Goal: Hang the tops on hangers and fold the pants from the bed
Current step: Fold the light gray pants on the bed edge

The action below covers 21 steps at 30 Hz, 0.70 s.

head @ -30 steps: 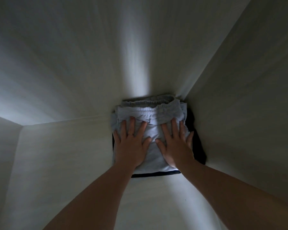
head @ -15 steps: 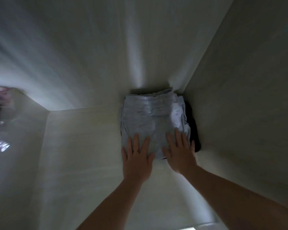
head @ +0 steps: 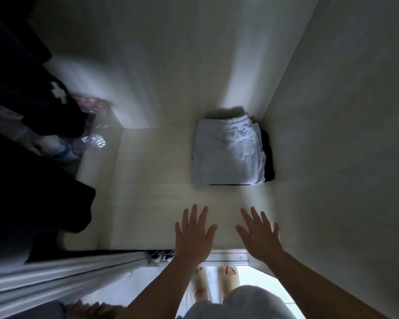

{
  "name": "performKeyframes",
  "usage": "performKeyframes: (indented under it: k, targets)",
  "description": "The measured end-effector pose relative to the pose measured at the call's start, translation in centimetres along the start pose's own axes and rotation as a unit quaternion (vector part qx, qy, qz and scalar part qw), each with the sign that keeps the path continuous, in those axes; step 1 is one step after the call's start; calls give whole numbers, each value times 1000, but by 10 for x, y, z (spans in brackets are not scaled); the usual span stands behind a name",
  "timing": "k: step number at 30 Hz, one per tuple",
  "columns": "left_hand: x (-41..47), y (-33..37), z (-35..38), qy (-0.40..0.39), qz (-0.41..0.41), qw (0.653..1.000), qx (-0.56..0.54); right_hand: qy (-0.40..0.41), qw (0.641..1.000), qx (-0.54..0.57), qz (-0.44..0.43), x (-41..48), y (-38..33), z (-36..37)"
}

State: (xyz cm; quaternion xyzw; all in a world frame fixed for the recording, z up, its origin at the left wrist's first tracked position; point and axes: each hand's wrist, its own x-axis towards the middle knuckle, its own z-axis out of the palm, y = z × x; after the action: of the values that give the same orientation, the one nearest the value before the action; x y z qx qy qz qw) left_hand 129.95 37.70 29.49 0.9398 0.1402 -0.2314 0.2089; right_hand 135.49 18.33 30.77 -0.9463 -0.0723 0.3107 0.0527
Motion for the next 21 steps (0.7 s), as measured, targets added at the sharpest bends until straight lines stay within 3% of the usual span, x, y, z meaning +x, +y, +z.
performKeyframes:
  k: [12,21]
  targets:
    - [-133,-13,-4,144,-92,984,-50,10,975,12,-223,-76,-12,-20]
    - [-250,40,47,284,-200,922,-171,-24,907,44,-418,-140,-8,-28]
